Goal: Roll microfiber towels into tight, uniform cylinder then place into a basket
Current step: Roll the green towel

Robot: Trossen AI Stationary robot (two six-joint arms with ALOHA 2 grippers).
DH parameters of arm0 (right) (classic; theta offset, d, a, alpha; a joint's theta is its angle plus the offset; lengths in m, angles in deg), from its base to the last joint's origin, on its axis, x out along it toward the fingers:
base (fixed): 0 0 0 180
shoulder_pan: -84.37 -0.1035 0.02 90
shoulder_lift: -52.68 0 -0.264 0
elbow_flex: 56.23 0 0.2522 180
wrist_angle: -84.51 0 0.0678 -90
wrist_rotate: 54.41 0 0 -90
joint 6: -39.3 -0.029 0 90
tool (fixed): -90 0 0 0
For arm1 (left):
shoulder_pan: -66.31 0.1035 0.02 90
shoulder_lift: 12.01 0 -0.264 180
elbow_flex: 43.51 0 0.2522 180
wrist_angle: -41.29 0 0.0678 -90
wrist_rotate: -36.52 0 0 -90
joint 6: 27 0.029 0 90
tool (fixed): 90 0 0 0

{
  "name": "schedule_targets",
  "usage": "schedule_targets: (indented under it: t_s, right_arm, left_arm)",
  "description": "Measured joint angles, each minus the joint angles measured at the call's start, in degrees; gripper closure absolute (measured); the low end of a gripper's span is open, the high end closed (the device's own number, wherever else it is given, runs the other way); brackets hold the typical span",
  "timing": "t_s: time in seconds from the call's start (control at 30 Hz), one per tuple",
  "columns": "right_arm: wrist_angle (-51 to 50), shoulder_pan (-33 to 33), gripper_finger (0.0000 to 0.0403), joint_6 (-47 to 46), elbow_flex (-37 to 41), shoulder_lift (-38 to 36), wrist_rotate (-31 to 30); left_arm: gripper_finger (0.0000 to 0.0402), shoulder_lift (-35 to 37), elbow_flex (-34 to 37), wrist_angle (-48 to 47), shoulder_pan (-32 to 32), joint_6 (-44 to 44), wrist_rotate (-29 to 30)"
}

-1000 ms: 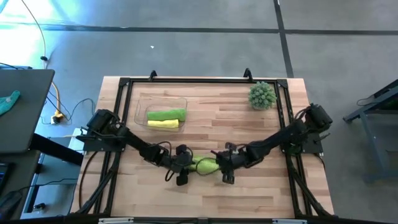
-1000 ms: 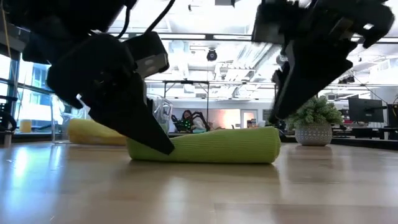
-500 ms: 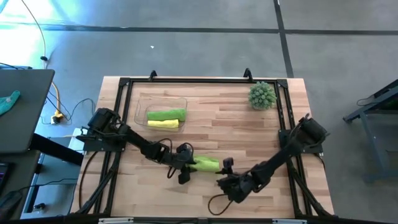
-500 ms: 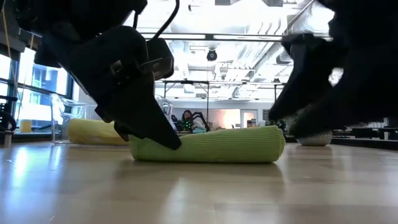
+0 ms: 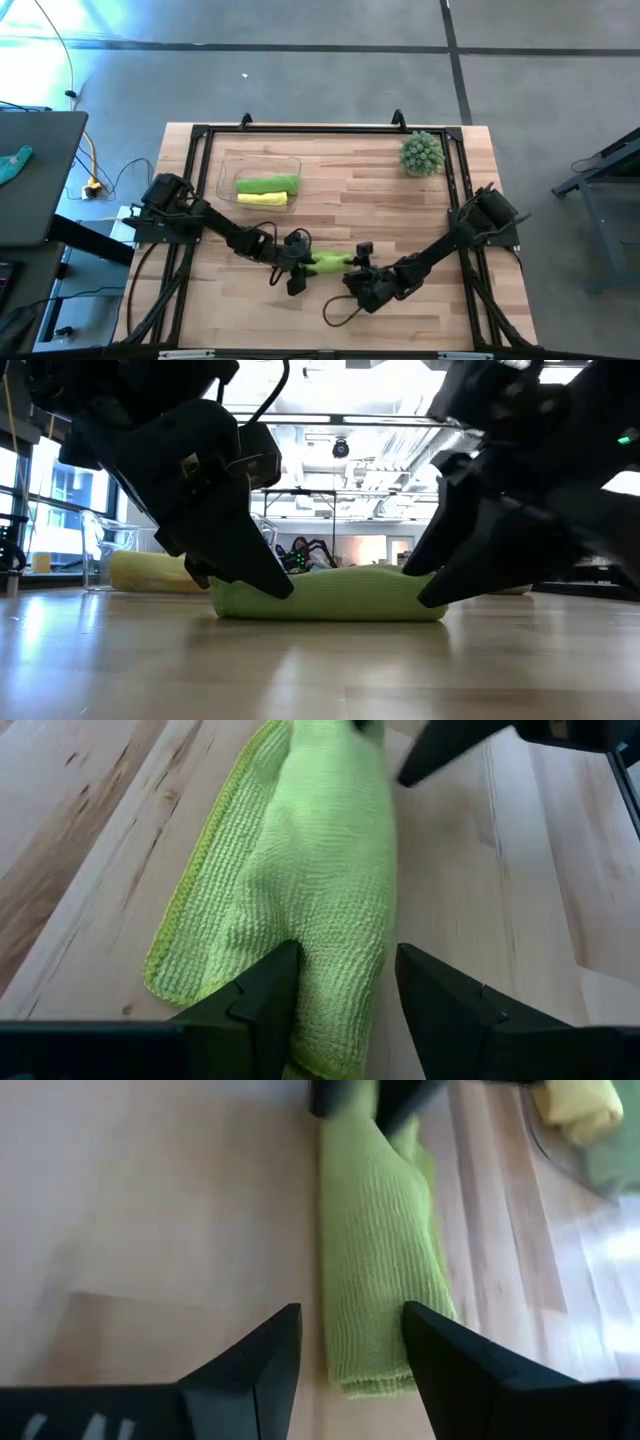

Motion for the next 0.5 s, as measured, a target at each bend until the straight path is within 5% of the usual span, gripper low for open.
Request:
schedule_targets:
  t_s: [0.27, 0.5]
  right_arm:
    - [-2.73, 3.34, 0.0233, -7.04, -0.04, 0.0, 4.81]
    - [-5.94, 5.21, 0.0267, -14.62, -0.24, -0.18, 9.44]
  left_arm:
    - [0.0241, 1.24, -0.44, -0.57, 0.0, 2.1, -0.02]
    - [0.0241, 4.05, -2.43, -5.49, -0.13, 12.43, 0.21]
